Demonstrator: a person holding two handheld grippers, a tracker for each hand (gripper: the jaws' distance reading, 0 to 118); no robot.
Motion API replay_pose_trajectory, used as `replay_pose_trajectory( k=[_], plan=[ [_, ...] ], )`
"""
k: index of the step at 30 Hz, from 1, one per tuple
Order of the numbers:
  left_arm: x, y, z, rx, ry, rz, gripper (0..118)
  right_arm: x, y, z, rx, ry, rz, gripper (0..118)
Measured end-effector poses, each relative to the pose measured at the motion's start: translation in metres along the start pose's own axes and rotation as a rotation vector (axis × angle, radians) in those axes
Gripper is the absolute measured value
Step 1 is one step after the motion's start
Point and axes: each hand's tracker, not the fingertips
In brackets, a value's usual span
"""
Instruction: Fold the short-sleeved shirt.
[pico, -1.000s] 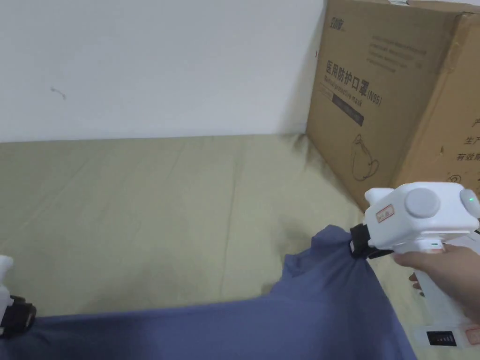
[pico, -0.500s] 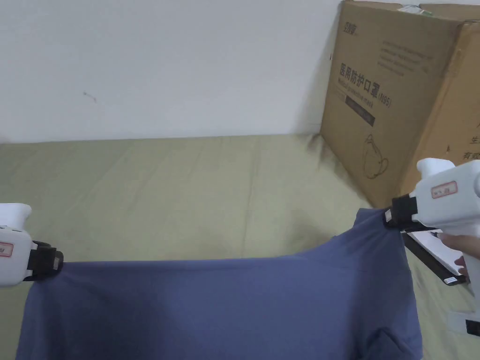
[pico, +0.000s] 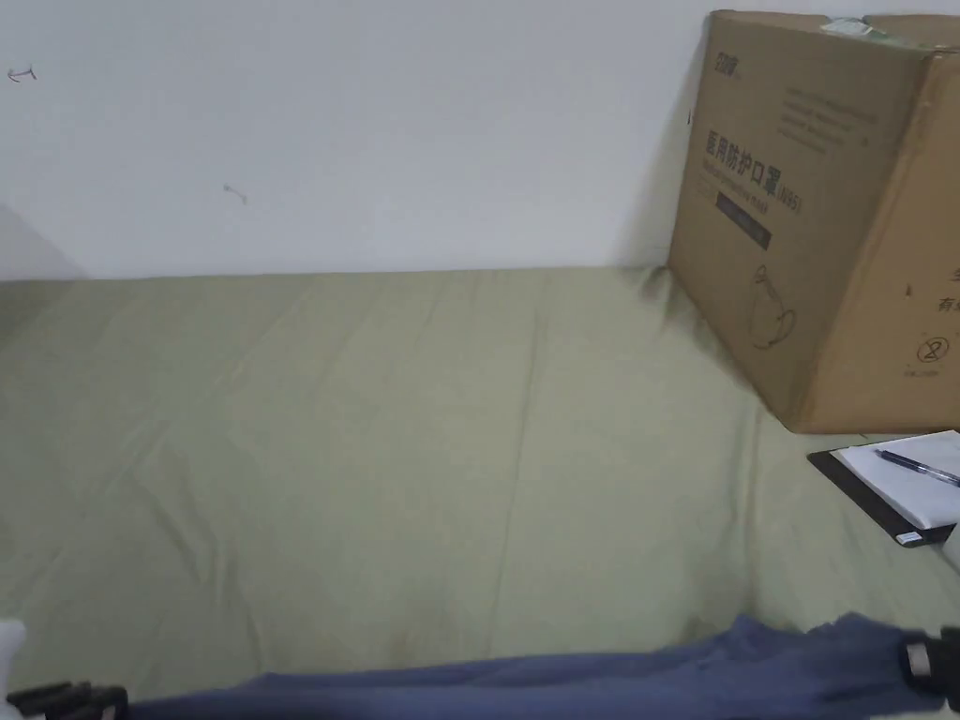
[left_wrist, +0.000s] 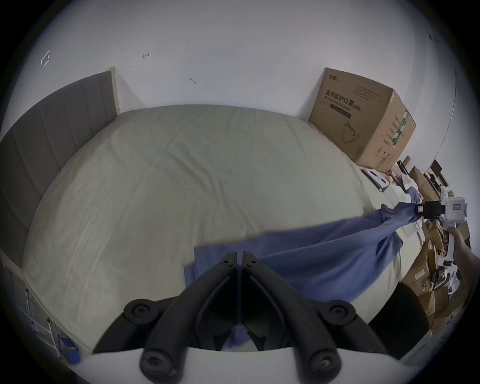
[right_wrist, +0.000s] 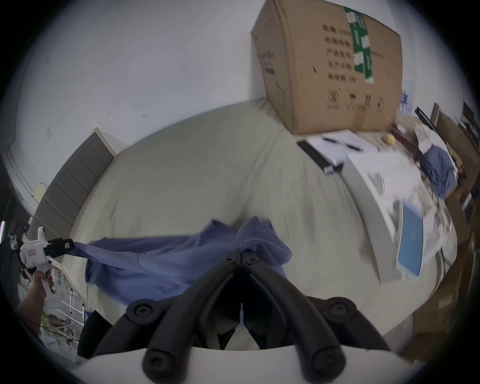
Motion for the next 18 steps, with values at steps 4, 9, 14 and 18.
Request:
replay_pose_trajectory(
  k=[4, 9, 14, 18],
  plan=[
    [0.002, -0.039, -0.008, -0.052, 0.015, 0.009, 0, 0.010, -0.033, -0.024, -0.062, -0.064, -0.028, 0],
    [-0.002, -0.065, -0.038, -0.124, 0.094, -0.028, 1, 0.004, -0.046, -0.055, -0.117, -0.164, -0.014, 0],
    [0.009, -0.070, -0.043, -0.147, 0.163, -0.114, 39, -0.009, -0.048, -0.066, -0.133, -0.245, 0.120, 26],
    [0.010, -0.055, -0.011, 0.002, 0.220, -0.063, 115, -0.024, -0.043, -0.038, -0.048, -0.222, 0.128, 115]
  ],
)
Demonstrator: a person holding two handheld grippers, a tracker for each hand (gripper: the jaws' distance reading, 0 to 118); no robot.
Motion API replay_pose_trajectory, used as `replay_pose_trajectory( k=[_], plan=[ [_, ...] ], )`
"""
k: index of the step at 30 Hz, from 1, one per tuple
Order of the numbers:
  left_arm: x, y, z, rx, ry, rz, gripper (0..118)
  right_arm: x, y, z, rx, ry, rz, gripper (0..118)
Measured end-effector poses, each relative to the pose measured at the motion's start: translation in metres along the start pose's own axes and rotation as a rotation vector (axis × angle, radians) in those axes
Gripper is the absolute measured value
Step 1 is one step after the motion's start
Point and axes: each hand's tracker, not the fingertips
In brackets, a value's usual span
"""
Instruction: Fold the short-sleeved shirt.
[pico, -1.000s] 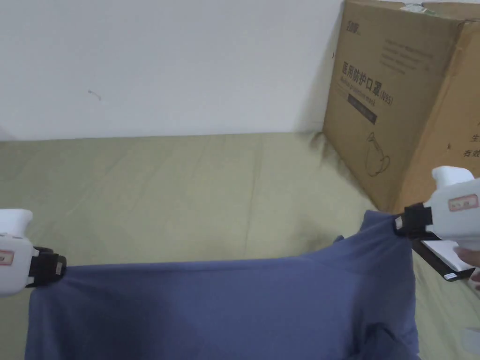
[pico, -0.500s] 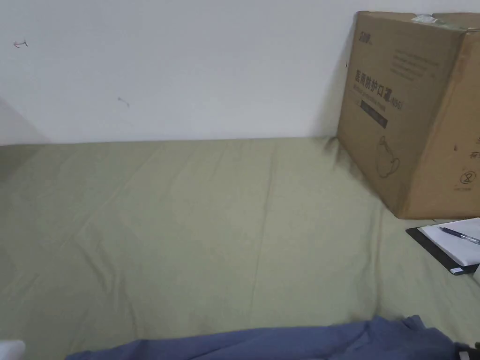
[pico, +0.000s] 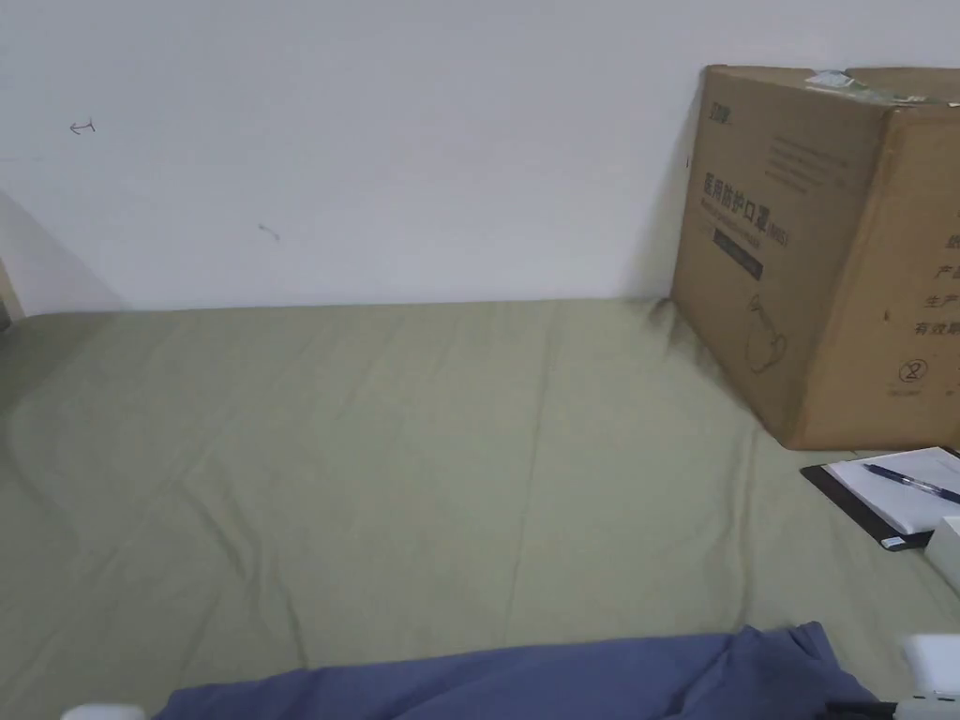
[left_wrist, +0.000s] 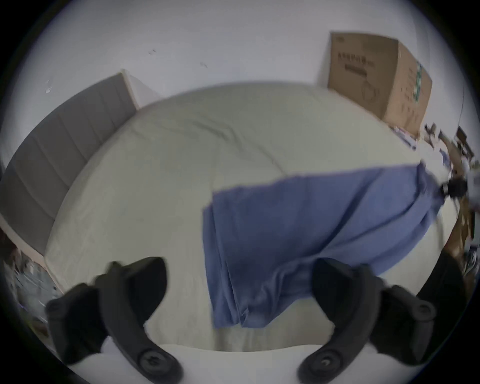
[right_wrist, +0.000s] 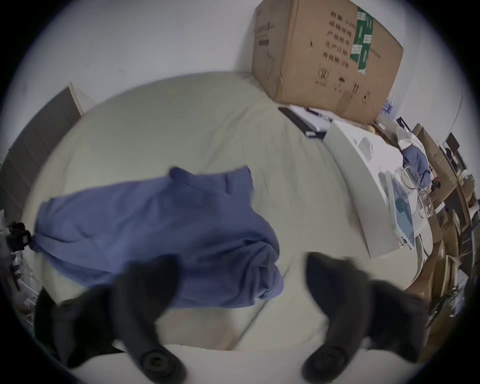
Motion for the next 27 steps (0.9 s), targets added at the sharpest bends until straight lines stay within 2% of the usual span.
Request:
replay_pose_trajectory(
  k=[2, 5, 7, 10, 11, 12, 13, 14, 15, 16, 17, 18, 23, 25, 27],
  plan=[
    [-0.004, 0.011, 0.032, 0.137, -0.087, 0.102, 115, -0.010, 0.003, 0.031, 0.107, 0.072, -0.016, 116],
    [0.000, 0.029, 0.074, 0.307, -0.156, 0.182, 115, -0.043, 0.010, 0.082, 0.291, 0.116, 0.085, 116],
    [0.009, 0.039, 0.098, 0.397, -0.171, 0.195, 115, -0.065, 0.013, 0.112, 0.414, 0.147, 0.092, 117],
    [0.028, 0.045, 0.123, 0.530, -0.184, 0.204, 114, -0.097, 0.002, 0.152, 0.699, 0.222, 0.003, 115],
    [0.035, 0.043, 0.130, 0.582, -0.186, 0.193, 113, -0.105, -0.004, 0.161, 0.785, 0.244, -0.020, 111],
    [0.043, 0.041, 0.135, 0.623, -0.174, 0.159, 108, -0.113, -0.010, 0.167, 0.852, 0.241, -0.039, 100],
    [0.051, 0.038, 0.137, 0.651, -0.146, 0.117, 86, -0.120, -0.017, 0.172, 0.907, 0.238, -0.048, 82],
    [0.059, 0.037, 0.138, 0.659, -0.112, 0.076, 55, -0.124, -0.024, 0.174, 0.969, 0.243, -0.058, 51],
    [0.067, 0.034, 0.138, 0.661, -0.052, 0.036, 17, -0.128, -0.029, 0.175, 1.008, 0.220, -0.066, 6],
    [0.072, 0.028, 0.140, 0.692, -0.011, 0.024, 0, -0.134, -0.032, 0.175, 1.039, 0.166, -0.064, 0],
    [0.072, 0.024, 0.141, 0.703, -0.044, 0.019, 0, -0.136, -0.033, 0.173, 1.017, 0.145, -0.059, 0],
    [0.072, 0.022, 0.142, 0.704, -0.085, 0.027, 0, -0.136, -0.034, 0.171, 0.999, 0.171, -0.050, 0],
    [0.069, 0.021, 0.149, 0.739, -0.024, 0.016, 0, -0.139, -0.035, 0.169, 0.969, 0.149, -0.017, 0],
    [0.053, 0.030, 0.145, 0.666, -0.024, 0.032, 0, -0.140, -0.031, 0.171, 0.951, 0.152, 0.000, 0],
    [0.022, 0.054, 0.127, 0.470, -0.123, 0.025, 0, -0.139, -0.032, 0.174, 0.931, 0.167, 0.029, 0]
  ],
)
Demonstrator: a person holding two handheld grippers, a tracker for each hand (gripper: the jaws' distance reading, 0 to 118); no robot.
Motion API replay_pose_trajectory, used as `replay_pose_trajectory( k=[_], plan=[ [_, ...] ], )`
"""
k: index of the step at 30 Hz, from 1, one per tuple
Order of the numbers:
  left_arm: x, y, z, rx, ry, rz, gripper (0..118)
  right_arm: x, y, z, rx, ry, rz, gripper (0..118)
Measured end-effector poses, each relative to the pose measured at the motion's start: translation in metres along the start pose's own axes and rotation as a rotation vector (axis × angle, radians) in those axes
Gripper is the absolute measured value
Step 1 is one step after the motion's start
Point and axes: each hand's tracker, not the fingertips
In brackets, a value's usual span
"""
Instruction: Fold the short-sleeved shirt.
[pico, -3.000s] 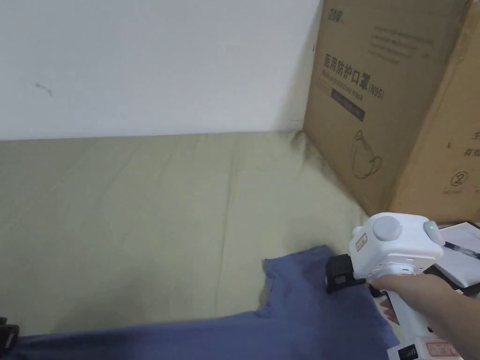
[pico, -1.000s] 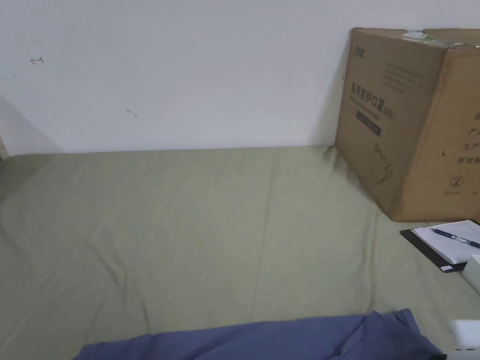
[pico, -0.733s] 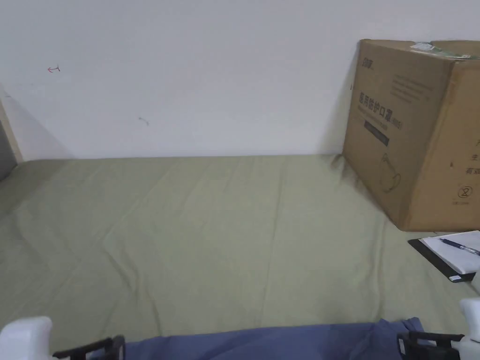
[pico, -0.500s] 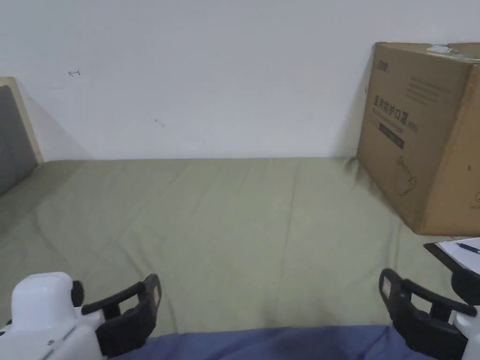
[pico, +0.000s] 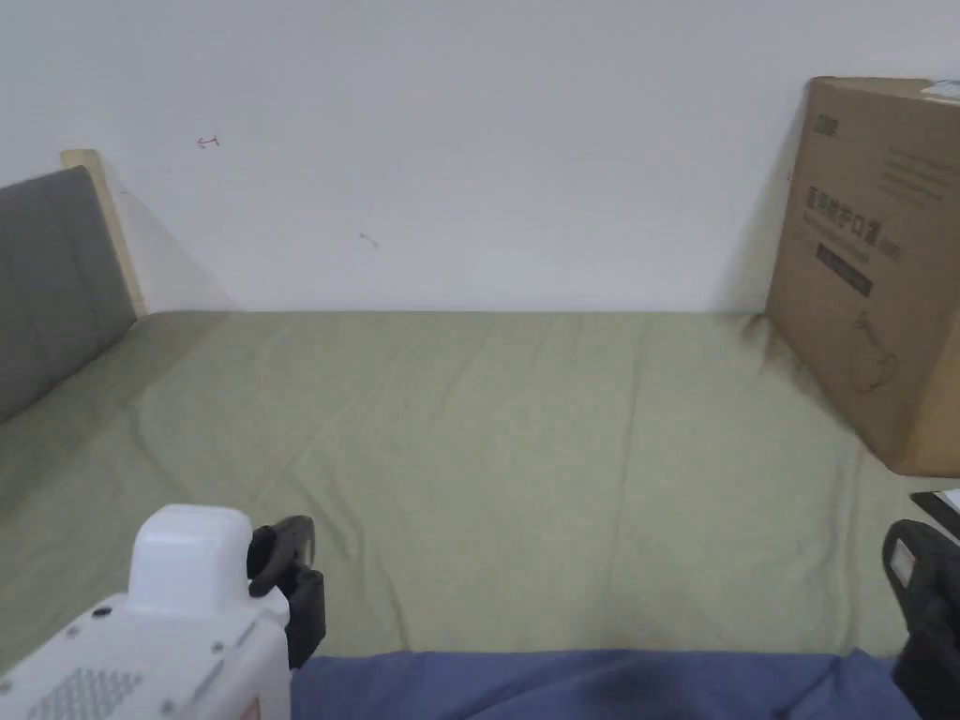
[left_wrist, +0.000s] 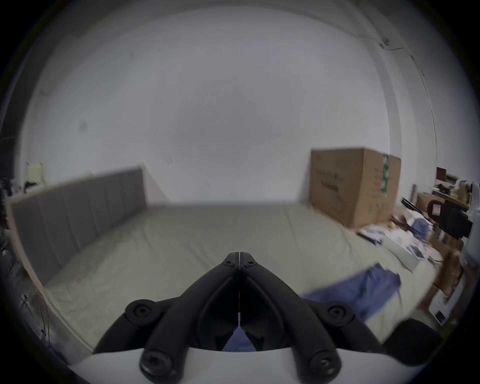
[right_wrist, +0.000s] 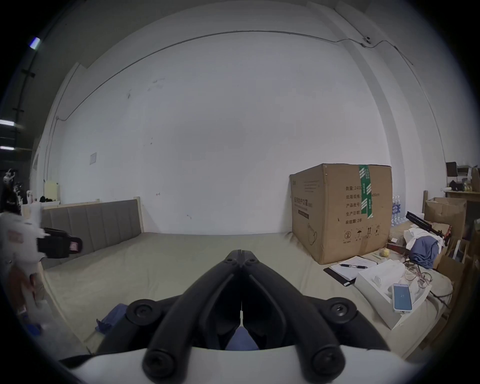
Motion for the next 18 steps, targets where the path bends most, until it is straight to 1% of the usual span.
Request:
replay_pose_trajectory(
  k=[1, 2, 3, 5, 6, 7, 8, 9, 11, 12, 13, 16, 18],
  plan=[
    [-0.018, 0.002, -0.014, -0.102, -0.059, 0.026, 0, -0.001, 0.000, 0.000, -0.010, 0.013, 0.017, 0],
    [-0.041, 0.000, -0.033, -0.248, -0.143, 0.085, 0, -0.001, 0.005, -0.001, -0.021, 0.025, 0.040, 0],
    [-0.063, -0.001, -0.053, -0.378, -0.216, 0.171, 0, -0.002, 0.005, -0.001, -0.032, 0.036, 0.056, 0],
    [-0.105, -0.024, -0.084, -0.523, -0.328, 0.367, 0, -0.004, 0.006, -0.001, -0.051, 0.053, 0.067, 0],
    [-0.123, -0.037, -0.097, -0.580, -0.355, 0.466, 0, -0.005, 0.006, -0.002, -0.061, 0.061, 0.072, 0],
    [-0.138, -0.047, -0.108, -0.614, -0.407, 0.533, 11, -0.008, 0.005, -0.003, -0.071, 0.066, 0.076, 0],
    [-0.153, -0.060, -0.118, -0.642, -0.458, 0.608, 37, -0.010, 0.004, -0.004, -0.084, 0.075, 0.080, 0],
    [-0.166, -0.072, -0.126, -0.667, -0.470, 0.659, 70, -0.013, 0.003, -0.007, -0.097, 0.084, 0.085, 0],
    [-0.181, -0.088, -0.138, -0.689, -0.439, 0.655, 92, -0.018, 0.002, -0.012, -0.119, 0.097, 0.094, 0],
    [-0.185, -0.096, -0.143, -0.685, -0.430, 0.660, 101, -0.022, 0.002, -0.014, -0.132, 0.103, 0.099, 0],
    [-0.192, -0.102, -0.146, -0.653, -0.444, 0.681, 118, -0.025, 0.001, -0.017, -0.141, 0.109, 0.105, 0],
    [-0.209, -0.125, -0.164, -0.698, -0.550, 0.846, 117, -0.035, 0.003, -0.024, -0.171, 0.133, 0.114, 0],
    [-0.211, -0.144, -0.177, -0.716, -0.595, 0.939, 117, -0.039, 0.004, -0.028, -0.186, 0.151, 0.112, 0]
  ],
)
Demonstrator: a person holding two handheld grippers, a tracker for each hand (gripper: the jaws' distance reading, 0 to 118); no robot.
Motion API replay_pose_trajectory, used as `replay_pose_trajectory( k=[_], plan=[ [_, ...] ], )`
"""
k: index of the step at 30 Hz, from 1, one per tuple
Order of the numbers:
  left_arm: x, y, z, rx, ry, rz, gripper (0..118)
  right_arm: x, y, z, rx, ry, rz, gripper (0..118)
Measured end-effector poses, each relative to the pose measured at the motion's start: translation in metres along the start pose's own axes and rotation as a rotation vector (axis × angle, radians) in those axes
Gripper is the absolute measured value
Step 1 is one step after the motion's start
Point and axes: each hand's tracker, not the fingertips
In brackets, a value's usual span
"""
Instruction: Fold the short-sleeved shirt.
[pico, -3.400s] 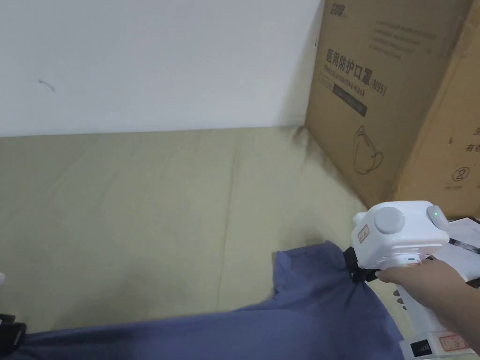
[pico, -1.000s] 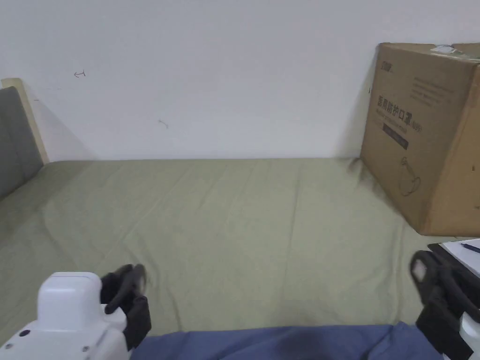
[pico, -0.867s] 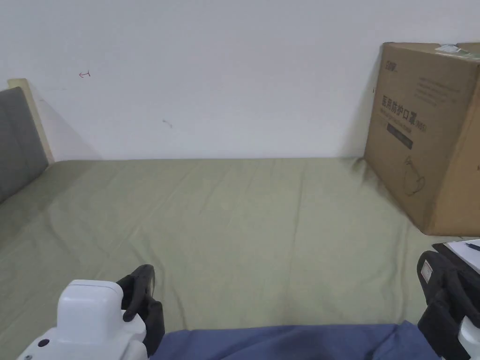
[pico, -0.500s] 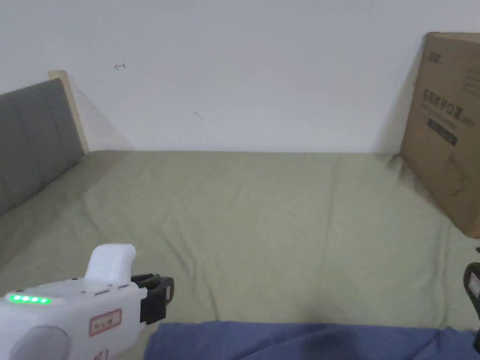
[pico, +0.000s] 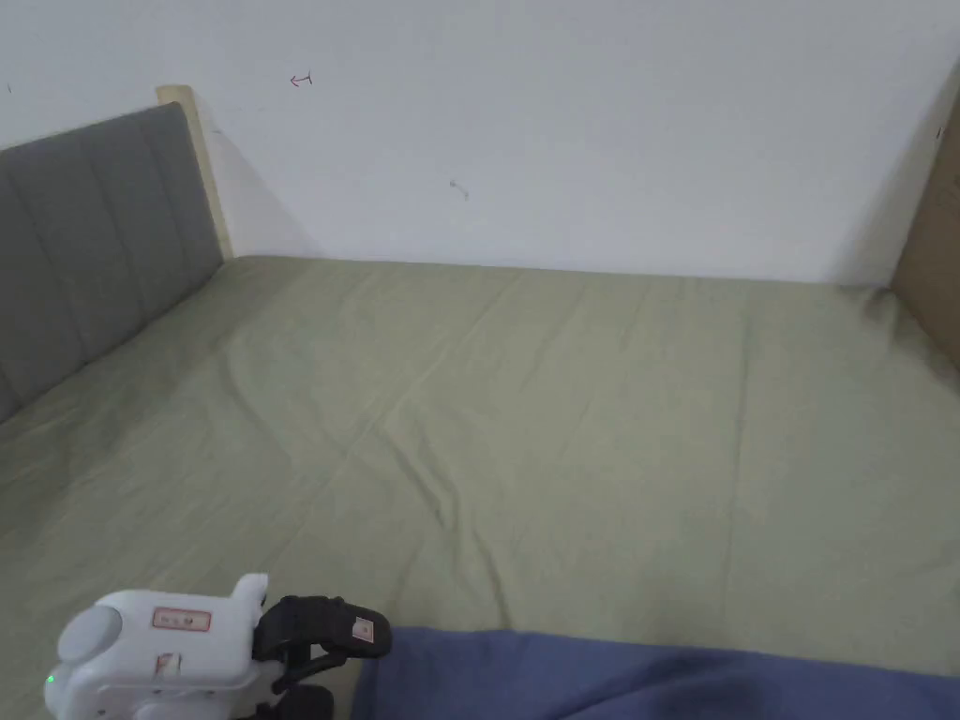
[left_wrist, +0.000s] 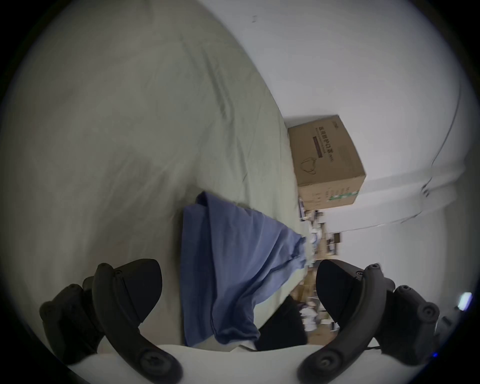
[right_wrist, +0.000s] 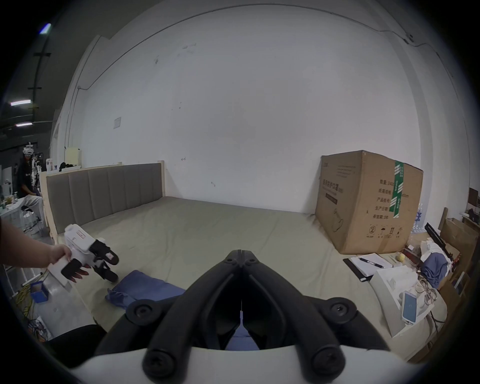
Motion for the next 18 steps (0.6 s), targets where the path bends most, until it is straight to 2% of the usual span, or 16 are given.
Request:
replay_pose_trajectory(
  k=[3, 6, 8, 10, 11, 12, 13, 15, 17, 18],
  plan=[
    [-0.027, 0.001, -0.025, -0.067, -0.123, 0.094, 117, -0.007, 0.003, -0.004, -0.014, 0.014, 0.014, 0],
    [-0.026, 0.002, -0.045, -0.060, -0.286, 0.135, 117, -0.011, 0.004, -0.007, -0.022, 0.025, 0.036, 0],
    [-0.020, -0.001, -0.061, -0.073, -0.288, 0.141, 117, -0.013, 0.004, -0.010, -0.028, 0.031, 0.043, 0],
    [-0.007, -0.004, -0.070, -0.073, -0.252, 0.063, 113, -0.015, 0.003, -0.014, -0.037, 0.041, 0.047, 0],
    [-0.001, -0.006, -0.071, -0.071, -0.200, 0.011, 101, -0.017, 0.003, -0.016, -0.040, 0.046, 0.047, 0],
    [-0.001, -0.006, -0.071, -0.069, -0.137, -0.024, 70, -0.017, 0.002, -0.017, -0.043, 0.051, 0.046, 0],
    [-0.002, -0.005, -0.072, -0.065, -0.059, -0.043, 5, -0.017, 0.002, -0.018, -0.047, 0.058, 0.043, 0],
    [-0.006, -0.009, -0.072, -0.054, 0.190, -0.093, 3, -0.020, 0.000, -0.019, -0.050, 0.071, 0.037, 0],
    [-0.001, -0.014, -0.066, -0.024, 0.033, -0.024, 3, -0.020, -0.001, -0.019, -0.053, 0.083, 0.034, 0],
    [0.009, -0.013, -0.061, 0.006, 0.088, -0.073, 3, -0.021, -0.001, -0.019, -0.053, 0.091, 0.034, 0]
  ],
)
